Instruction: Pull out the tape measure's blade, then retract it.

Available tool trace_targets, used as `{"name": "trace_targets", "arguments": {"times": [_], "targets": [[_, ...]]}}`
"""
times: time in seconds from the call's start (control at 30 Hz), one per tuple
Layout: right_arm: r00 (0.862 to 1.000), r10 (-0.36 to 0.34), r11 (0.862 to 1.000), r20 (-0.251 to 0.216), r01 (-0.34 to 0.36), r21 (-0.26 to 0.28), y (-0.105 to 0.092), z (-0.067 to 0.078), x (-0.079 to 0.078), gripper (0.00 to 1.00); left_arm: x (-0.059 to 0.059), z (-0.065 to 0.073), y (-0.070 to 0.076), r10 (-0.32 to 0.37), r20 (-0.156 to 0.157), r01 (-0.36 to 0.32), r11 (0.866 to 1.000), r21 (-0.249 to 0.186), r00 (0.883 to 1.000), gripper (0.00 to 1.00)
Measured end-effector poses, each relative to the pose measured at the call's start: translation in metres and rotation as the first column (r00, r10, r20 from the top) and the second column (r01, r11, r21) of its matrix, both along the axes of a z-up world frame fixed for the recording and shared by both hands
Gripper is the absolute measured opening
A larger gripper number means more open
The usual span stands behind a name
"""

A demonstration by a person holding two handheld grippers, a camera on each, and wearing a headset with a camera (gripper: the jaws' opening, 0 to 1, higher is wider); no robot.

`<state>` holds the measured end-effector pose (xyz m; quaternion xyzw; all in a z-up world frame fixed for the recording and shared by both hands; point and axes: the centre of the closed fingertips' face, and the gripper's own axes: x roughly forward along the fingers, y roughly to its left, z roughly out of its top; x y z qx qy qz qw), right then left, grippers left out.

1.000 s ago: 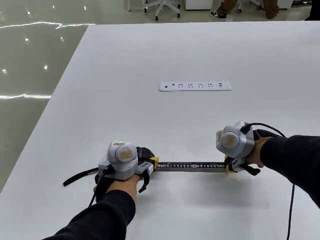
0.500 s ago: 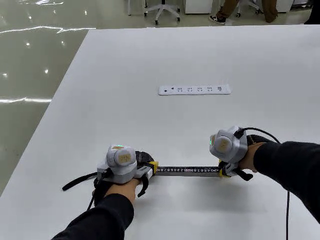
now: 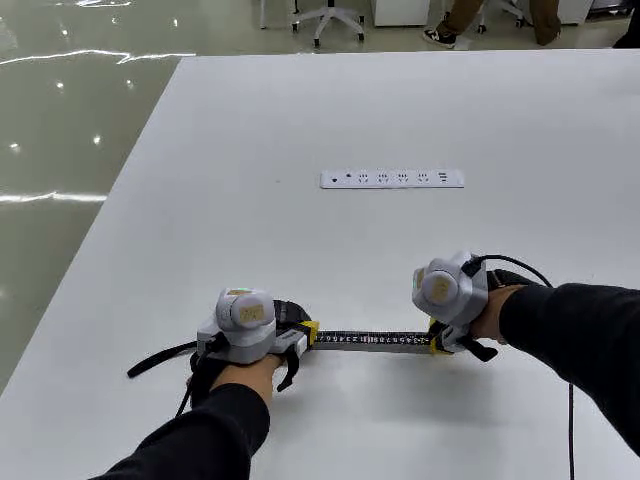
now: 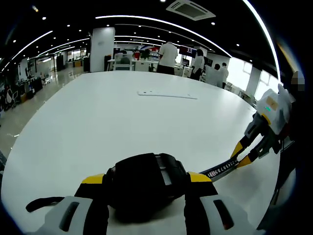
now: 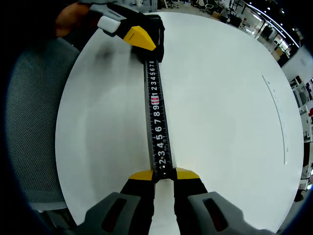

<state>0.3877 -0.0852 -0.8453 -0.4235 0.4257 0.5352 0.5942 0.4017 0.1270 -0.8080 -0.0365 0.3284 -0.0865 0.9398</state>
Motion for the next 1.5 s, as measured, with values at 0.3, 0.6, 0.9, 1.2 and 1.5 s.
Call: {"name": "trace_targets", "arguments": {"times": [0.3, 0.6, 0.9, 1.2, 1.5], "targets": [[1.000, -0.001, 1.000, 0.000, 0.001, 0.019, 0.004, 0.000, -0.001, 0.09, 0.000, 0.000, 0.000, 0.000, -0.002, 0.000, 1.000, -0.001, 1.000, 0.59], [1.000, 0.011, 0.998, -0.001, -0.011, 0.066, 0.011, 0.002, -0.002, 0.08, 0.000, 0.000, -0.001, -0.001, -0.001, 0.001, 1.000, -0.003, 1.000, 0.59], [1.000, 0.018, 0.998, -0.010, -0.017, 0.067, 0.016, 0.002, 0.000, 0.08, 0.000, 0.000, -0.001, -0.002, -0.003, 0.002, 1.000, -0.007, 1.000, 0.59], [1.000, 0.005, 0.997, -0.017, -0.003, 0.076, 0.021, 0.000, 0.001, 0.09, 0.001, 0.000, -0.001, -0.002, -0.002, 0.002, 1.000, -0.009, 1.000, 0.59], [1.000, -0.013, 0.996, -0.020, 0.014, 0.089, 0.028, 0.000, 0.003, 0.09, 0.001, 0.000, -0.001, -0.001, -0.004, 0.001, 1.000, -0.011, 1.000, 0.59]]}}
